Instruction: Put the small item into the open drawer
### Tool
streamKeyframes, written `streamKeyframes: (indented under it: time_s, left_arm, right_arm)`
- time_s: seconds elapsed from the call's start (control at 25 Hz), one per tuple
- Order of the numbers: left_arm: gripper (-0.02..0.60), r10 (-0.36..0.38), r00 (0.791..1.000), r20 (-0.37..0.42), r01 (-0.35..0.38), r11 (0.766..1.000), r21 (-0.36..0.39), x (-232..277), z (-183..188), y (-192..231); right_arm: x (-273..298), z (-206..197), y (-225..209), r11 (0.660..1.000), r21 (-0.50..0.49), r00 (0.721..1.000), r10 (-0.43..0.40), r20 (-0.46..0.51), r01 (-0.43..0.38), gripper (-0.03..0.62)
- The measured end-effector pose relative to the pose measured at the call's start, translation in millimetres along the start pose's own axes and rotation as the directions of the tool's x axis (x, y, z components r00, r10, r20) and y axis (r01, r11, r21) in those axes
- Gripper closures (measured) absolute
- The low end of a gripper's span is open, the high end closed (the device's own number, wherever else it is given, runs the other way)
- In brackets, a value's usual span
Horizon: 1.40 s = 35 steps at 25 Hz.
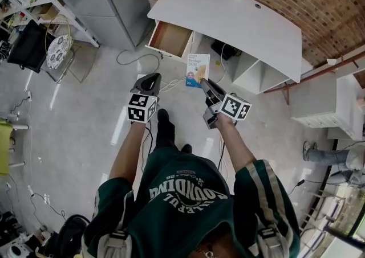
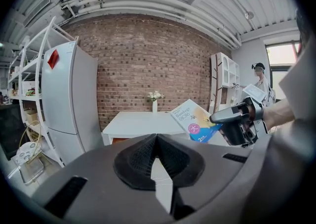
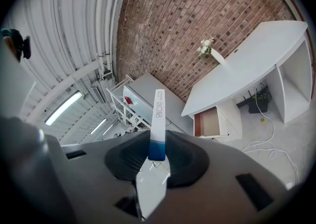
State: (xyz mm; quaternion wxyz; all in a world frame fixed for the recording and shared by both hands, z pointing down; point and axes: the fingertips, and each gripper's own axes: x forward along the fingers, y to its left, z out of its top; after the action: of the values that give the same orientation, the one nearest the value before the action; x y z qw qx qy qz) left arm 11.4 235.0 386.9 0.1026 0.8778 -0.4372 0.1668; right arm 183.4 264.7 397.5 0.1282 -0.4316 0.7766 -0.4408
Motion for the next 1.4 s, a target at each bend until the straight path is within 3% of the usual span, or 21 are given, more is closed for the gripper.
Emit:
streamKeyframes:
  time_s: [0.6,1.4]
  left_arm:
    - [0.566,-0.058,0.998,-0.02,0.057,0.998,-0.022,76.2,17.4,50.9]
    - [0.566,-0.108,0.993,-0.047,0.105,0.993,-0.055,166.8,49.5,165.9]
  right_arm:
    - [70.7,35.6,-23.0,0.999,0.02,0.999,-0.033,-0.014,0.034,0.485]
    - [200.4,86.9,-37.7,0.995,0.054,0.996,-0.082,-0.025,0.083,0.485]
